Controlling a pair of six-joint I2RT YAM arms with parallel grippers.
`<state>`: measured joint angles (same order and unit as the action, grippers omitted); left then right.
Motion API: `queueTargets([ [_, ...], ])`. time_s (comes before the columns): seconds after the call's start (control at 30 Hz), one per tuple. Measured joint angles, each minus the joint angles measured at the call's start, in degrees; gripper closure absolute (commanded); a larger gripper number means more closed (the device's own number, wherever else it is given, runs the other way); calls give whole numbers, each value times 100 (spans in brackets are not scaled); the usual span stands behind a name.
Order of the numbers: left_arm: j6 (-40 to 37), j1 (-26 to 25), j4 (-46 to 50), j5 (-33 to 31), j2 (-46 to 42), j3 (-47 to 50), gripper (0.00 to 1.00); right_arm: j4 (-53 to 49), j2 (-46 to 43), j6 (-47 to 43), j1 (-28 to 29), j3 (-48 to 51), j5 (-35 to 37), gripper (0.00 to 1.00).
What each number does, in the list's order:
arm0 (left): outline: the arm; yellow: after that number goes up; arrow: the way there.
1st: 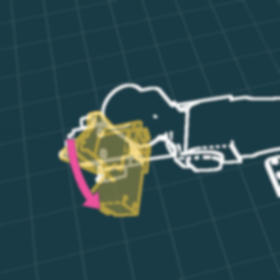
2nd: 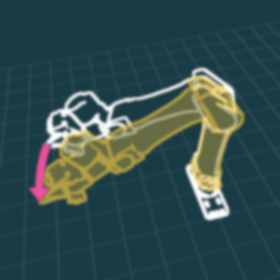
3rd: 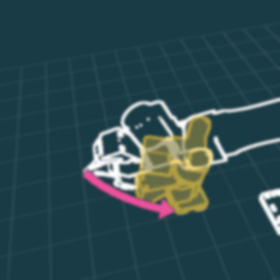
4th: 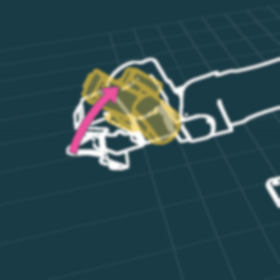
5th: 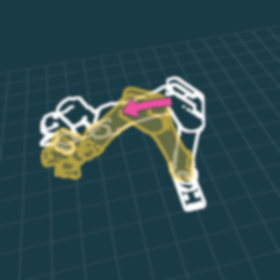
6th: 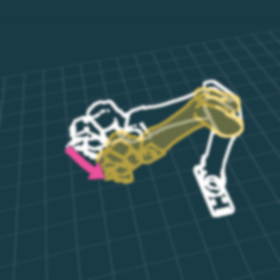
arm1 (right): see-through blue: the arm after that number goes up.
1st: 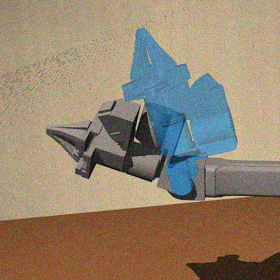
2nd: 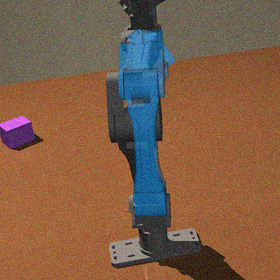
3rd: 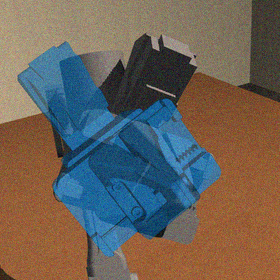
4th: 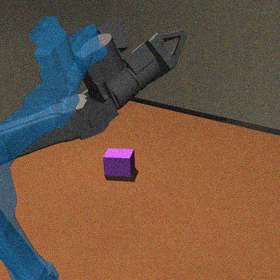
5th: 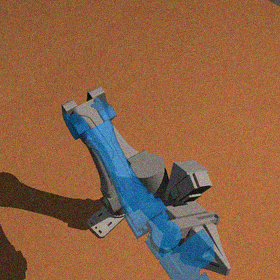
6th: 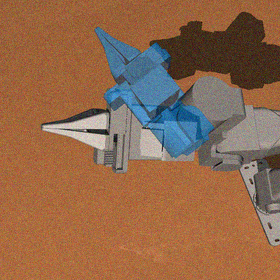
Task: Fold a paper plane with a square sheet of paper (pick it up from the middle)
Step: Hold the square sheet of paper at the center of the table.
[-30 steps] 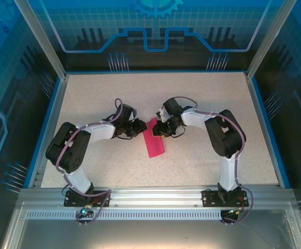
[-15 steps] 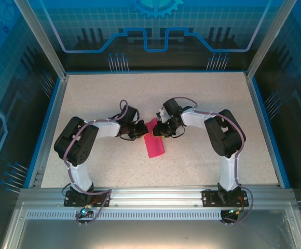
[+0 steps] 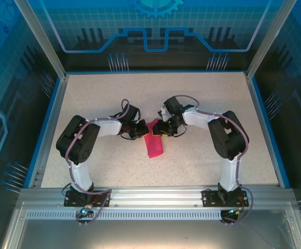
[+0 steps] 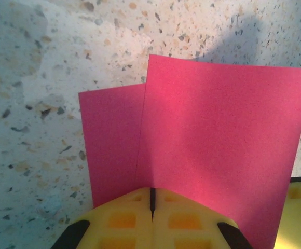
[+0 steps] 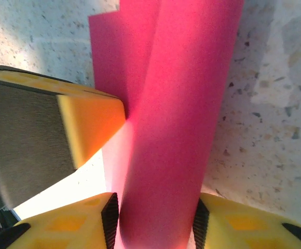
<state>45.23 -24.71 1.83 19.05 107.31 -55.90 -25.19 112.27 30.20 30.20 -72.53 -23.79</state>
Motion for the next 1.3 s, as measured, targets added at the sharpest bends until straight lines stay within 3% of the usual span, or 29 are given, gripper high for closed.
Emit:
queueTargets([
  [0.4, -57, 0, 72, 11, 0, -24, 100, -286, 249, -238, 0, -483, 232, 51],
  [0.53, -57, 0, 90, 13, 0, -31, 98, -350, 317, -302, 0, -483, 212, 57],
  [0.67, -44, 0, 129, 13, -22, -31, 87, -376, 323, -391, 0, -483, 188, 64],
  [0.8, -11, 0, 243, 7, -210, -31, 72, -396, 326, -505, 0, -479, 195, 65],
  [1.3, 33, 457, 144, -79, -892, 315, 64, -549, 444, -1086, 31, -490, 415, 63],
])
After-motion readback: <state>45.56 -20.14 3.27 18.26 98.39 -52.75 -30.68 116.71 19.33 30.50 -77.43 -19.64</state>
